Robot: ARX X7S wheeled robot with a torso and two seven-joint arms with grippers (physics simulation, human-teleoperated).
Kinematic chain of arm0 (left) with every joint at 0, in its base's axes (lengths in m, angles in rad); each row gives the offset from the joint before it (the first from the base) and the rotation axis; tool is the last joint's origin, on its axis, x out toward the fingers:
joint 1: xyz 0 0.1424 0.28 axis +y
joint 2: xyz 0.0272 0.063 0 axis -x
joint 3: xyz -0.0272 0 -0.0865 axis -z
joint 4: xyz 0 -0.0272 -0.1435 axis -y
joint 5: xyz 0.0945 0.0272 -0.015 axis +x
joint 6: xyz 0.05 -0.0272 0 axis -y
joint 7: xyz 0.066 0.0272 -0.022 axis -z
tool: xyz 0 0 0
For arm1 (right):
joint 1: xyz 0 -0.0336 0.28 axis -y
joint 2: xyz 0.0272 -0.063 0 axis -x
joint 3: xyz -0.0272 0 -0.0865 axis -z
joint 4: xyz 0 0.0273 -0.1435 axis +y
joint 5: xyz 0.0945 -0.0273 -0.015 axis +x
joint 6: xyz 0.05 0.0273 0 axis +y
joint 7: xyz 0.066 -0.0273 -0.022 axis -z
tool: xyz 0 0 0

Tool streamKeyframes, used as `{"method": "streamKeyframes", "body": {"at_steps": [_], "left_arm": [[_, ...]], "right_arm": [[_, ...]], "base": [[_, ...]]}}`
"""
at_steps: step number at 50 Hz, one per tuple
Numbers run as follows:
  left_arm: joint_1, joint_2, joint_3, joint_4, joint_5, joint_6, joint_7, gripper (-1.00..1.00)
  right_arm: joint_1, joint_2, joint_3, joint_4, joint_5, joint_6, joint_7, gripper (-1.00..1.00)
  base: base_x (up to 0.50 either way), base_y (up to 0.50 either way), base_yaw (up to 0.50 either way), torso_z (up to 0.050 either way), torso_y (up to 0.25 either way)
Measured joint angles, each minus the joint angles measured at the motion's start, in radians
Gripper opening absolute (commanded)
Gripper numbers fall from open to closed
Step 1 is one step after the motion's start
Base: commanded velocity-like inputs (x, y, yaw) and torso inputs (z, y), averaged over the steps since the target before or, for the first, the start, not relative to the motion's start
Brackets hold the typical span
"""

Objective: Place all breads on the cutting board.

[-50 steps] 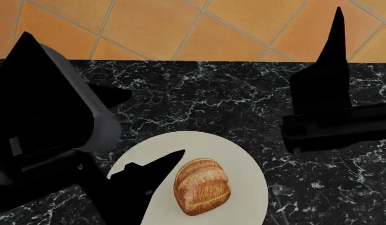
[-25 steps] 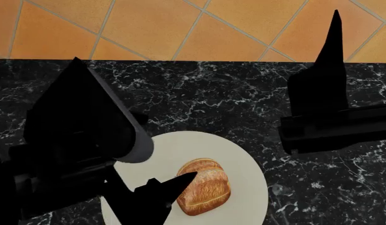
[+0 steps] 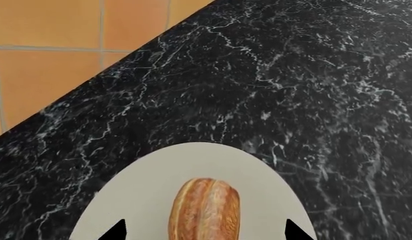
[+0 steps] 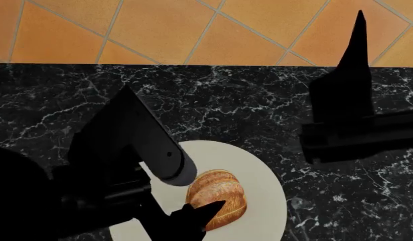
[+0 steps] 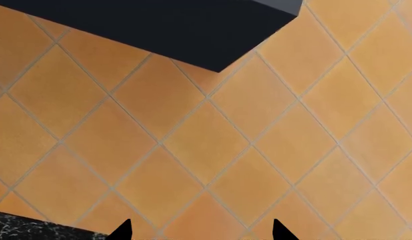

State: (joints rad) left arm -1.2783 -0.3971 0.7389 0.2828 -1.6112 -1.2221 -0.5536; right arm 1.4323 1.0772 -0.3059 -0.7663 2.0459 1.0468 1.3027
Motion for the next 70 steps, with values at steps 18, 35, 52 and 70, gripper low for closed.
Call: {"method": "streamKeyframes", "body": {"at_steps": [18,35,52,70], "left_arm": [[0.020,0.046,0.078,-0.076,0.130,0.030,0.096,1.00],[0.028,0.081,0.143,-0.151,0.224,0.060,0.171,1.00],[0.025,0.112,0.203,-0.235,0.303,0.095,0.244,1.00],[0.035,0.131,0.248,-0.288,0.370,0.138,0.299,-1.00]], "right_arm": [[-0.047,0.021,0.024,-0.016,-0.017,-0.018,-0.019,1.00],[-0.083,0.041,0.043,-0.029,-0.028,-0.033,-0.034,1.00],[-0.119,0.059,0.065,-0.036,-0.045,-0.045,-0.052,1.00],[-0.121,0.069,0.068,-0.045,-0.038,-0.053,-0.049,1.00]], "base": [[0.00,0.00,0.00,0.000,0.000],[0.00,0.00,0.00,0.000,0.000],[0.00,0.00,0.00,0.000,0.000],[0.00,0.00,0.00,0.000,0.000]]}}
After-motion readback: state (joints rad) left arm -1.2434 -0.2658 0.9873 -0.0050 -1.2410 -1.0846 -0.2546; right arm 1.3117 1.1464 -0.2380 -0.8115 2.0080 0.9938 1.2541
